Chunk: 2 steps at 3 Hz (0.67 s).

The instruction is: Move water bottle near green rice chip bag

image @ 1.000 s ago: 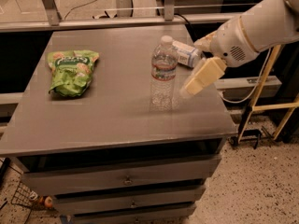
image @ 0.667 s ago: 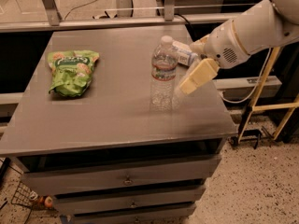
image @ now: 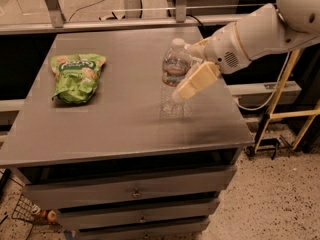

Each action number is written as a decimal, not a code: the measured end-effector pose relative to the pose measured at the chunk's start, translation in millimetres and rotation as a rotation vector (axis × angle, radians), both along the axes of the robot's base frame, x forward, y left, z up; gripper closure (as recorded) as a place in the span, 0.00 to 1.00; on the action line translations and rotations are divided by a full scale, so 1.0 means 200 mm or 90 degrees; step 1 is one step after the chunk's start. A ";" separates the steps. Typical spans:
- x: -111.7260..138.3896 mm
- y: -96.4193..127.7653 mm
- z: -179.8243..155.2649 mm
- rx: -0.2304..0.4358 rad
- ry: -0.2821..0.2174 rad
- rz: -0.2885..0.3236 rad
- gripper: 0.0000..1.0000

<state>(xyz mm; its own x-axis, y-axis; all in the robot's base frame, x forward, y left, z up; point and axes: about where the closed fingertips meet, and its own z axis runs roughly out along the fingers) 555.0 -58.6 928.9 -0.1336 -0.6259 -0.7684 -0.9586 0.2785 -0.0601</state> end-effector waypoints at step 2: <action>-0.01 0.11 0.00 0.030 0.010 0.030 0.41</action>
Offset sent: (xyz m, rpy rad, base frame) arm -0.0015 0.0282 0.0048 0.0744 0.0206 0.0591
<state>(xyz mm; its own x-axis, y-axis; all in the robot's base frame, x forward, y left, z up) 553.1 -35.7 929.3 -0.1173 -0.5950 -0.7951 -0.9715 0.2348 -0.0324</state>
